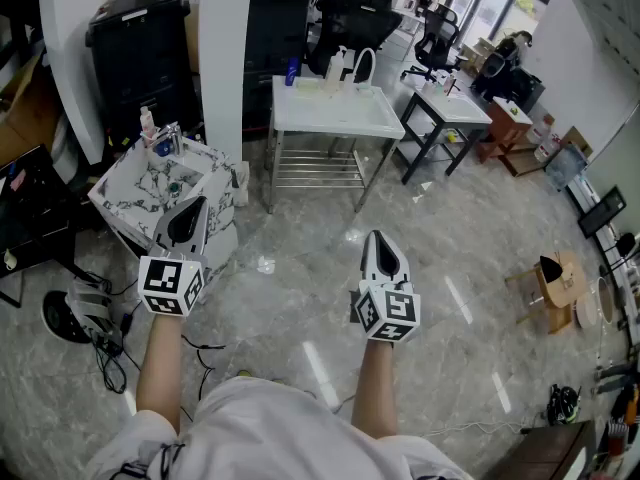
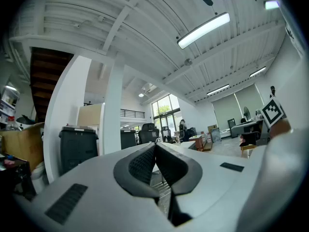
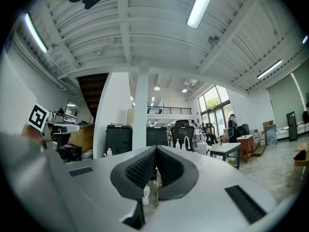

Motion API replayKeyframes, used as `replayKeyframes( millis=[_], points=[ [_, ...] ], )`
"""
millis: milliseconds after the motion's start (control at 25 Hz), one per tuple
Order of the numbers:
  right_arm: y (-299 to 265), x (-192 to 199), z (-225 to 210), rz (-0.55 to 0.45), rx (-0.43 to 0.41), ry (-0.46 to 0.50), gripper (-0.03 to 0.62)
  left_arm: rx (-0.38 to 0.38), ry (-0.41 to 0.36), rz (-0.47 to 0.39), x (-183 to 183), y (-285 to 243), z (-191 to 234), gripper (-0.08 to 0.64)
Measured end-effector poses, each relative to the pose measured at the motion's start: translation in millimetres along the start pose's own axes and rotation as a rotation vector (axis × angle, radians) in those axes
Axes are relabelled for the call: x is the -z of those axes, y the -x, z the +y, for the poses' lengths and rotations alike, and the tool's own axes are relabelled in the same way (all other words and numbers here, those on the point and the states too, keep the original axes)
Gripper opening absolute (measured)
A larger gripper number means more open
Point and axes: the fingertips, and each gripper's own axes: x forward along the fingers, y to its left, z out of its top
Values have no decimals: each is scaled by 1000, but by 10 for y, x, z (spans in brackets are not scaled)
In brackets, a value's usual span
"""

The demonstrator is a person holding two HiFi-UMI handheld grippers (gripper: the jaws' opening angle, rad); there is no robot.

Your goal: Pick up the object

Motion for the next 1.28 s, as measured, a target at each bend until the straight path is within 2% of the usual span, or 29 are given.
replayKeyframes(
  millis=[360, 880, 1080, 1280],
  points=[
    [41, -12, 8, -18, 0, -26, 5, 14, 1, -16, -45, 16, -78, 20],
    [132, 3, 107, -27, -1, -4, 6, 1, -3, 45, 130, 186, -101, 25],
    [125, 19, 240, -17, -12, -3, 6, -6, -18, 70, 170, 262, 2, 75],
    [65, 30, 398, -18, -23, 2, 6, -15, -4, 63, 187, 317, 172, 77]
  ],
)
